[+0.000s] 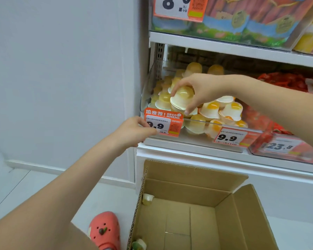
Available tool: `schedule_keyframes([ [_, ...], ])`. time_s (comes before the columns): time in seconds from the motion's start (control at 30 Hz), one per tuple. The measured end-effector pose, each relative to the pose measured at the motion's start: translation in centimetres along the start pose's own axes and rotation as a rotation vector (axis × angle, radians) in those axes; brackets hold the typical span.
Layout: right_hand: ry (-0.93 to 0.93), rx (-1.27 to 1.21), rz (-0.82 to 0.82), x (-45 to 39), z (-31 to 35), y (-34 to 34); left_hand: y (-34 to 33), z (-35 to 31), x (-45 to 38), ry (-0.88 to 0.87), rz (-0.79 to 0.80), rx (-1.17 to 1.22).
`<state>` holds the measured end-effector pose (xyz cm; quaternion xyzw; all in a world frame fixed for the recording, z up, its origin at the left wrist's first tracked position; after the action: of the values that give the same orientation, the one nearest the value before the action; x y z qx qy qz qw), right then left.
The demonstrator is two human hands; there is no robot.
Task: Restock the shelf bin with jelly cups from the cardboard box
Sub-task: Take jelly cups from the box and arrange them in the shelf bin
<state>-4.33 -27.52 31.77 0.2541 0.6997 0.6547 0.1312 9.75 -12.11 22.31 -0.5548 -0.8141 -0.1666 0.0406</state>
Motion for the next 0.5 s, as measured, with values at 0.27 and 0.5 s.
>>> schedule_keyframes([
  [0.27,0.083,-0.053,0.061,-1.7,0.7,-0.4,0.3,1.4,-1.1,-0.017,0.033,-0.088],
  [0.5,0.119,-0.088,0.161,-2.2,0.4,-0.6,-0.7,1.2,-1.4,-0.095,0.060,-0.051],
])
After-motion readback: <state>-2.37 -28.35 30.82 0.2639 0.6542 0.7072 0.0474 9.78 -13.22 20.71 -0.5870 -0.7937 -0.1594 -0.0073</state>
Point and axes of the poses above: each hand's wrist, its own x-axis away from the middle knuckle, its own y-axis out of the back of the hand, z = x × y, the point moved 1 cm from there along -x, towards the middle knuckle, and after that the axes turned 15 degrees about x, right-handed, at the moved point
